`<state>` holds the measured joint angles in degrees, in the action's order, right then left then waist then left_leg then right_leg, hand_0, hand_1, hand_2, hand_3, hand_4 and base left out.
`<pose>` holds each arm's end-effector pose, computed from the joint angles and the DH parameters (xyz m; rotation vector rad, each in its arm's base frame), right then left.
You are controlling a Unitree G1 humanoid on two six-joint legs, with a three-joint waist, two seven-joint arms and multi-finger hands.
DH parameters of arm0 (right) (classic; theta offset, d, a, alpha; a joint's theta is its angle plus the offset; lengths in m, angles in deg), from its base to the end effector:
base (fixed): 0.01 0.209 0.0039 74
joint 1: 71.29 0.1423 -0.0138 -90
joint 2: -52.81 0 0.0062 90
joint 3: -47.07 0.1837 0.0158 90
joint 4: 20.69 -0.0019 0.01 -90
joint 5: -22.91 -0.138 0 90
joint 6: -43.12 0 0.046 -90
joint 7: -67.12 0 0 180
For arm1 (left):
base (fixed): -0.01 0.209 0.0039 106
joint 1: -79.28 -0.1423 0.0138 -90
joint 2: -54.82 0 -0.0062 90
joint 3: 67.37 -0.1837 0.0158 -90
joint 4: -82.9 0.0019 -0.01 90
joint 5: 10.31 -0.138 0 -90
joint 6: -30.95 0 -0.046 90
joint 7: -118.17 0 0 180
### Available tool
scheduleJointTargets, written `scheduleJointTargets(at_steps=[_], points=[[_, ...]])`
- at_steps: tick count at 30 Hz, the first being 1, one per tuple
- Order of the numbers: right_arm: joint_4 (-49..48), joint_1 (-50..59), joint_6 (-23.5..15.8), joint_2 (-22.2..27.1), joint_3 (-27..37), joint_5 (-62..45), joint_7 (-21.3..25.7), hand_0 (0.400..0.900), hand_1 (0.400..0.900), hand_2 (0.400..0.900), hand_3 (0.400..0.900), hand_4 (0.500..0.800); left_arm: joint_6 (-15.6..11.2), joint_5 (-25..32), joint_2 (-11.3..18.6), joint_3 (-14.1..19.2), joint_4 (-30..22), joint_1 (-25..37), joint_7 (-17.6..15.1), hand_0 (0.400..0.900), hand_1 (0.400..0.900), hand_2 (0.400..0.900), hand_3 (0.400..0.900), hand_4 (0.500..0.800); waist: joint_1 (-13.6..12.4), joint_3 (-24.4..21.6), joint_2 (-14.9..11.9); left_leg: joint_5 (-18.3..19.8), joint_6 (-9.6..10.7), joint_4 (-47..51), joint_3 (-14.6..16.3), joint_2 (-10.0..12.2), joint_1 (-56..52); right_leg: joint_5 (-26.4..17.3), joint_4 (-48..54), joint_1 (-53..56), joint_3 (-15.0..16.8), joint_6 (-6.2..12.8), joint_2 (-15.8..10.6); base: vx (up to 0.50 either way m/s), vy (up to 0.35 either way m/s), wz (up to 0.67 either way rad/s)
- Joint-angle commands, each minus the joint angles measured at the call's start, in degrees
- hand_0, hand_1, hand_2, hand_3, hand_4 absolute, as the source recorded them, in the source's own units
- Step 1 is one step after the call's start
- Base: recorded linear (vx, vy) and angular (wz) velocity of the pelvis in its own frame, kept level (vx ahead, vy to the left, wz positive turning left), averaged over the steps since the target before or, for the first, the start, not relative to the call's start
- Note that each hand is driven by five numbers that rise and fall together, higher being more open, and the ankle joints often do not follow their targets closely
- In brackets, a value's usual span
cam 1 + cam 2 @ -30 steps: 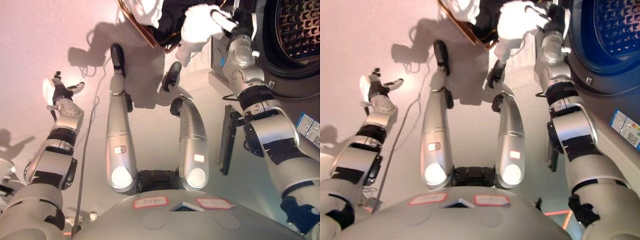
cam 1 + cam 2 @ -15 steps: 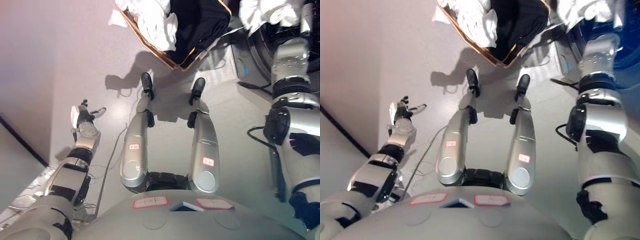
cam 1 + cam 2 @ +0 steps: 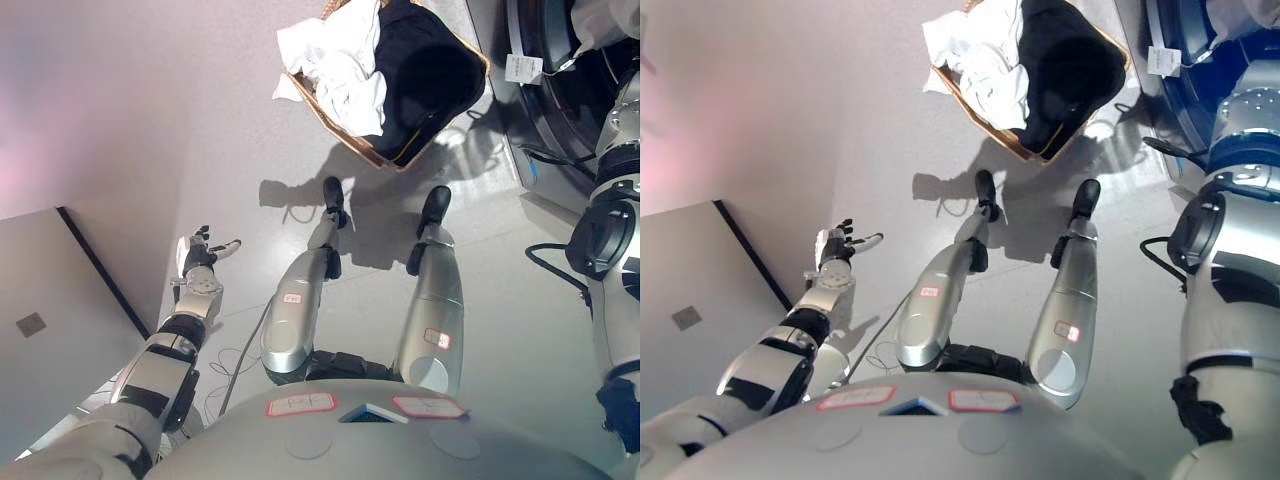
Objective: Put the clothes in the basket into the washing machine.
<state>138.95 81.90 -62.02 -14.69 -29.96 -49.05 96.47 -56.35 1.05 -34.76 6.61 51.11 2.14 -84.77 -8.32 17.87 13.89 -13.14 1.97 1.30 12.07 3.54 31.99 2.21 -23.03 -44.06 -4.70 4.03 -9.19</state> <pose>0.3293 -0.3238 0.2107 1.0908 -0.2622 -0.9772 0.1805 0.2101 -0.0734 0.4206 0.8042 0.3417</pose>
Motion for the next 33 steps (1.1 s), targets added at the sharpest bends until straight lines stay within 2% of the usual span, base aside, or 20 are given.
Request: scheduleJointTargets(at_steps=[1,12,16,18,23,27,31,33], points=[[-2.0,4.3,-1.8,11.6,-8.5,0.8,-4.6,0.9,0.9,0.9,0.9,0.8,-0.2,0.9,1.8,-2.0,7.0,-5.3,-1.2,0.9,0.9,0.9,0.9,0.8,-1.4,-10.3,0.1,-4.0,7.1,3.6,-4.8,3.2,-2.7,-3.4,10.4,7.1,-1.7,2.26,1.9,0.0,0.0,0.0],[-0.5,1.1,-0.7,7.8,-7.7,-0.2,-7.0,0.9,0.9,0.9,0.9,0.8,0.5,-0.3,0.0,-2.6,10.4,-5.8,-0.2,0.9,0.9,0.9,0.9,0.8,-0.6,-11.3,1.5,-3.3,7.0,3.6,-4.6,2.5,-4.9,-3.0,10.2,9.4,-1.2,1.95,2.0,0.04,-0.002,-0.04],[-0.3,-2.4,0.9,4.5,-7.1,0.4,-7.7,0.9,0.9,0.9,0.9,0.8,0.7,-0.5,0.0,-2.6,10.5,-5.8,-0.1,0.9,0.9,0.9,0.9,0.8,-0.2,-11.2,1.5,-2.7,6.8,3.6,-4.7,2.2,-6.0,-3.4,10.9,10.8,-1.0,1.87,2.2,0.01,0.006,-0.09],[1.0,-5.3,3.6,2.1,-8.1,3.2,-8.4,0.9,0.9,0.9,0.9,0.8,0.8,-0.8,-0.3,-2.3,10.6,-5.5,-0.1,0.9,0.9,0.9,0.9,0.8,0.2,-10.9,1.4,-2.5,6.4,3.5,-4.5,2.2,-6.4,-4.1,11.2,11.1,-0.8,1.67,2.5,-0.02,0.003,-0.14],[2.7,-17.6,10.9,-6.1,-10.6,15.1,-10.6,0.9,0.9,0.9,0.9,0.8,1.5,-2.5,-0.7,-1.7,11.3,-4.8,0.6,0.9,0.9,0.9,0.9,0.8,2.4,-9.6,-0.6,-0.6,5.6,2.6,-4.1,2.2,-8.9,-4.1,11.7,13.9,-0.7,1.26,2.9,-0.01,-0.017,-0.11],[4.0,-30.7,13.6,-15.4,-10.4,20.8,-12.7,0.9,0.9,0.9,0.9,0.8,2.4,-3.7,-1.5,-0.9,12.0,-4.5,1.4,0.9,0.9,0.9,0.9,0.8,4.4,-8.6,-2.5,1.3,5.0,1.2,-3.9,2.0,-11.1,-4.7,12.9,17.3,-0.9,1.19,3.1,-0.01,-0.008,-0.04],[6.6,-41.9,16.6,-21.5,-11.9,27.7,-15.9,0.9,0.9,0.9,0.9,0.8,3.3,-6.3,-1.6,0.2,13.3,-4.2,2.6,0.9,0.9,0.9,0.9,0.8,6.2,-8.5,-5.3,3.0,4.6,0.2,-4.1,2.0,-14.4,-5.7,15.2,22.1,-1.3,1.21,3.2,0.01,-0.011,-0.01],[8.9,-45.3,17.4,-22.6,-11.0,30.5,-16.6,0.9,0.9,0.9,0.9,0.8,3.7,-7.3,-1.5,1.3,13.8,-4.4,3.4,0.9,0.9,0.9,0.9,0.8,6.9,-9.0,-6.7,3.8,4.4,0.1,-4.1,2.1,-16.0,-5.9,16.7,24.3,-1.5,1.33,3.4,0.05,-0.043,-0.07]])
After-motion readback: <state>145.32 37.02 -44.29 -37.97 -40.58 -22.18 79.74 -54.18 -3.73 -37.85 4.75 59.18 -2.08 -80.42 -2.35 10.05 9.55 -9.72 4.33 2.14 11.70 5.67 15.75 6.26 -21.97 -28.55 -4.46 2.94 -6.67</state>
